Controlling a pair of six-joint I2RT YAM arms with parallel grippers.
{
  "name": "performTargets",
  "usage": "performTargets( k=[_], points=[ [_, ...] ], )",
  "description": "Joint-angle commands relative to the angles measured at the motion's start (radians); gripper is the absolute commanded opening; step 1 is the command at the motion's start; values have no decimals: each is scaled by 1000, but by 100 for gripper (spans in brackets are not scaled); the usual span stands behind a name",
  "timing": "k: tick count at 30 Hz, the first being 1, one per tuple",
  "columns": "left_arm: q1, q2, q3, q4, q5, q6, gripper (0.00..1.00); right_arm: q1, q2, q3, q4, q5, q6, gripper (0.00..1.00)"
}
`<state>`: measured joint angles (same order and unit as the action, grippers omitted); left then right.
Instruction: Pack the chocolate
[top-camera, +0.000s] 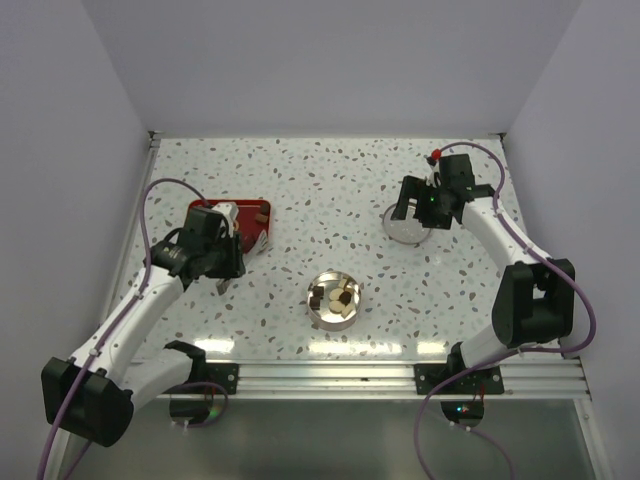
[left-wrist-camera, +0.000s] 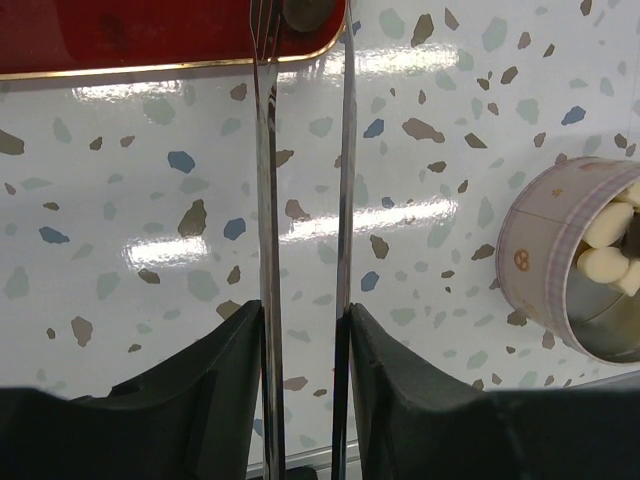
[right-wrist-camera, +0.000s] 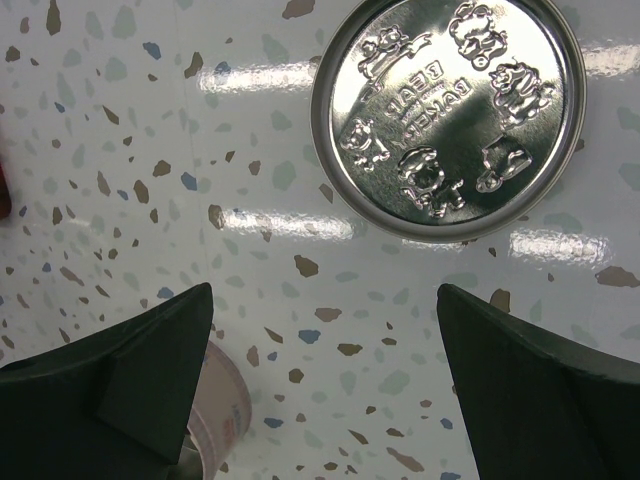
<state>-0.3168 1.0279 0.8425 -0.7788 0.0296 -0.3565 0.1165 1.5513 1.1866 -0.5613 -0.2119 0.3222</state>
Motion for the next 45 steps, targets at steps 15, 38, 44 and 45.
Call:
performTargets(
  k=[15, 38, 44, 45],
  points=[
    [-8, 38, 46, 10, -23, -15, 43, -5, -23, -2, -9, -4, -8, 97],
    [-13, 89, 96, -51, -11, 40, 43, -6, -20, -5, -12, 0, -14, 97],
    [-13, 121, 76, -47, -10, 47, 43, -8, -17, -13, -8, -6, -11, 97],
    [-13, 121, 78, -43, -7, 45, 43, -8, -19, -10, -8, -6, -11, 97]
  ],
)
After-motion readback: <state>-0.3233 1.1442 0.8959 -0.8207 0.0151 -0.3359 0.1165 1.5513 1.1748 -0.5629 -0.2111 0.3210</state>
